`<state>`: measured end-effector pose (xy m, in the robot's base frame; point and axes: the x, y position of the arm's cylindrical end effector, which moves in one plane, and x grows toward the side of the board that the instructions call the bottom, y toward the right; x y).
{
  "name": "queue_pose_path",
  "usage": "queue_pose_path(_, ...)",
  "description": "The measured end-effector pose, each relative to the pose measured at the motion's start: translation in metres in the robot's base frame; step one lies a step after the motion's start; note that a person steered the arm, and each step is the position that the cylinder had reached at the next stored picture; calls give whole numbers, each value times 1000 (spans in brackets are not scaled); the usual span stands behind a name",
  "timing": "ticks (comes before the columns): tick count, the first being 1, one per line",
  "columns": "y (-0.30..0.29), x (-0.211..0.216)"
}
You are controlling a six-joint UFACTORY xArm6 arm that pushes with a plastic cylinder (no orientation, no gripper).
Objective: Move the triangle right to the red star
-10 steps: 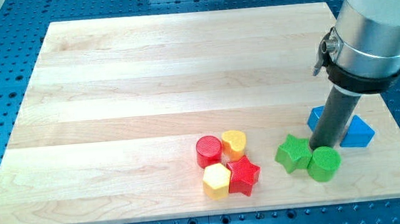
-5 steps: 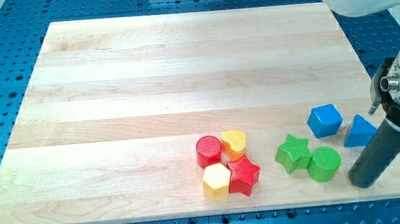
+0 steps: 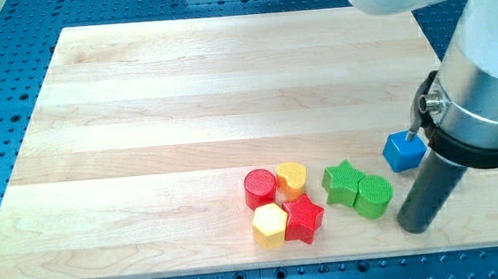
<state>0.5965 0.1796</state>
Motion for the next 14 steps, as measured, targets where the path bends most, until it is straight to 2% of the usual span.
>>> queue_pose_path(1, -11, -4)
queue_pose_path(2, -73, -4)
queue_pose_path(3, -99, -4)
queue_pose_path(5, -103, -2)
queue_pose_path(6, -72, 19)
queue_pose_path(7, -68, 22)
queue_pose_path(8, -19, 9)
queue_pose_path(10, 20, 0)
queue_pose_path(11, 87, 10)
queue_pose_path(12, 128, -4)
queue_pose_path(14, 166, -80)
